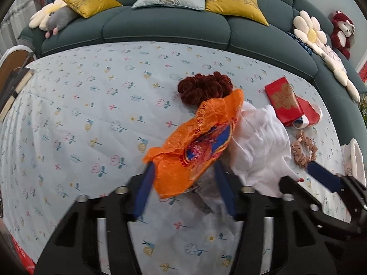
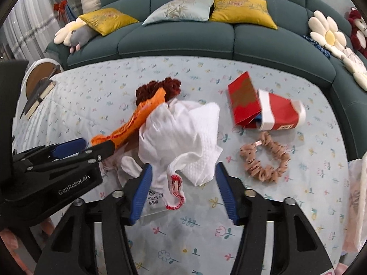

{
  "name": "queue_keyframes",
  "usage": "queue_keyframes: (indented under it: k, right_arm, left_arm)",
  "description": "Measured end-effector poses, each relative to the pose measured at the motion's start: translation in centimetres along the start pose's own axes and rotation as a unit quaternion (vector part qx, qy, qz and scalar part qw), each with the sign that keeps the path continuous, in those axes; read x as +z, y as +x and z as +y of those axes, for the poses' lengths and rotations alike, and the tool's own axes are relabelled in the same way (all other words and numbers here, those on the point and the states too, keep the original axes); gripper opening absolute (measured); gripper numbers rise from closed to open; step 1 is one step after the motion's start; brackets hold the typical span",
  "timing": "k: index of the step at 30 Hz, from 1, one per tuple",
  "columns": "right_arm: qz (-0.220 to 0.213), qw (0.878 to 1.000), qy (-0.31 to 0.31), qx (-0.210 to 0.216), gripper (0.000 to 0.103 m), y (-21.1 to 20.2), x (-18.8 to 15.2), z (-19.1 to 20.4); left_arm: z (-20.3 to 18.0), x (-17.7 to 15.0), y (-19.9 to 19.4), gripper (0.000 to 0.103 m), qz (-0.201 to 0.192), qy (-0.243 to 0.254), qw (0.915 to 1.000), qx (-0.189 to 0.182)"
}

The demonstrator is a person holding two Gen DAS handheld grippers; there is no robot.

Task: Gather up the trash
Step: 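Grasp an orange plastic strip with the left tool while the right tool grasps white tissue, then carry both items over the bin and open both tools to drop them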

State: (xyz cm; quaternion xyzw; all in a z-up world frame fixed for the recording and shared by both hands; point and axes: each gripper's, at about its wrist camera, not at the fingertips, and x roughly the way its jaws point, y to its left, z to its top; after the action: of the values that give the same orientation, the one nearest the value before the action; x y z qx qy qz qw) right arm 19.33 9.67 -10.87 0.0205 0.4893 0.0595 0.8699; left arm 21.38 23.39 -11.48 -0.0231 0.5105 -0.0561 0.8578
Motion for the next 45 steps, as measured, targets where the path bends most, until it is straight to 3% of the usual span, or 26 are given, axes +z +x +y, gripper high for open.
queue_keyframes:
  k: [4,6,14,21,28,36,45]
  right_arm:
    - [0.017,1.0,0.002,0.011,0.024,0.8,-0.4,-0.3]
    - [0.022,1.0,0.006,0.017,0.009,1.0,-0.5,-0.5]
    - [-0.015,0.999,0.02,0.03,0.006,-2.5,0.2,-1.8]
    - [-0.077,0.996,0.032,0.033,0.005,-8.2,1.8,-3.8]
    - [-0.137,0.989,0.051,0.022,0.005,-14.1,2.6,-7.4]
    - [-0.199,0.975,0.092,-0.015,0.005,-21.2,1.8,-14.8]
    - [-0.228,0.962,0.137,-0.06,0.005,-25.5,-0.7,-22.8]
  left_arm:
    - [-0.5,-0.3,0.3,0.012,0.008,0.008,0.9999,-0.005]
    - [-0.4,-0.4,0.2,0.006,0.009,0.003,0.9999,-0.011]
    - [-0.6,-0.1,-3.6,0.002,-0.028,-0.018,0.9991,-0.025]
    - [-4.4,1.0,-7.8,0.001,-0.064,0.002,0.997,-0.042]
    - [-10.2,1.9,-11.7,0.001,-0.093,0.034,0.9926,-0.07]
    - [-19.1,1.7,-15.2,0.002,-0.112,0.09,0.9829,-0.116]
    - [-29.2,0.3,-17.2,0.002,-0.113,0.165,0.9675,-0.155]
